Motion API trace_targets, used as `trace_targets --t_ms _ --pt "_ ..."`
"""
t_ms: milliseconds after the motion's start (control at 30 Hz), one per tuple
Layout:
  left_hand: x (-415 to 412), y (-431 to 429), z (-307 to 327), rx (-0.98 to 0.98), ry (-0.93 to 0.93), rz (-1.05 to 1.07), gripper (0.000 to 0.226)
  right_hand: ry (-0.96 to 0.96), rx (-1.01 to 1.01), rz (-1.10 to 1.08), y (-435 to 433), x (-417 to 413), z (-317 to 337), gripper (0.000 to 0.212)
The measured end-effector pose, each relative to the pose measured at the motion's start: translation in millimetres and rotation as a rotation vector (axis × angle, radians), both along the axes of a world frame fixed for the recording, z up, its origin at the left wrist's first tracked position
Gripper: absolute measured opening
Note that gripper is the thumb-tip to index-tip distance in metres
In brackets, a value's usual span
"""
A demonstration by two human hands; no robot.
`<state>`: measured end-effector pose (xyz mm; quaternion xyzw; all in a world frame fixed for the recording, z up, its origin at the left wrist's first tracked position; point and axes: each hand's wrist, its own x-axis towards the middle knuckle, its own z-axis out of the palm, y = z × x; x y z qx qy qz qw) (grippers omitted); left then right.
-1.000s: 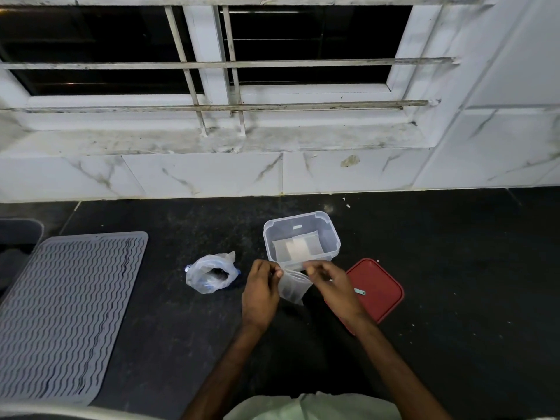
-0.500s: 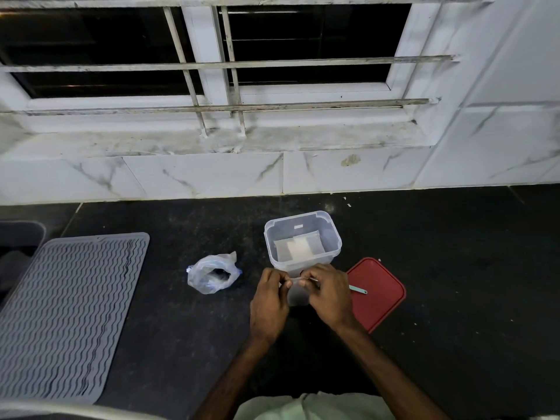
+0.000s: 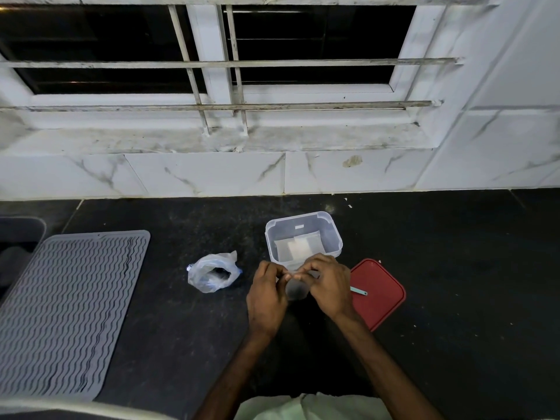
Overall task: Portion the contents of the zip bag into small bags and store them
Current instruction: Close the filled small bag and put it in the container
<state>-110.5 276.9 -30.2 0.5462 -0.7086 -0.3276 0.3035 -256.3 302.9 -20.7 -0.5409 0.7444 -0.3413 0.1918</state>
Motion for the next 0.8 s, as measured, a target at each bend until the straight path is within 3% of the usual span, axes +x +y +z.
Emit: trace_targets --t_ms 133,333,467,533,667,733,800 --pt "-1 -5 -1 -0.073 -0.072 0.019 0.008 -0.004 0.034 -0.057 1 -20 -1 0.011" --pt "-1 -1 -3 -0.094 -0.011 0.031 0.006 0.092 0.030 -0.064 7 -25 8 0.005" --pt "36 -18 0 -0.075 0.203 0.355 0.021 0.170 0.078 -0.286 26 -74 0 0.012" --pt "51 -20 6 -0.040 0.246 0.370 0.013 0.128 0.029 -0.314 35 -88 -2 0.016" --pt "39 -13 8 -0.043 0.252 0.264 0.007 -0.100 -0.143 -0.057 13 -46 16 0.007" --pt "31 -13 9 -0.068 0.211 0.200 0.006 -0.193 -0.150 0.099 -3 -24 22 0.025" --pt "28 -14 13 -0.090 0.174 0.161 0.005 -0.143 -0.117 0.211 -15 -13 21 0.035"
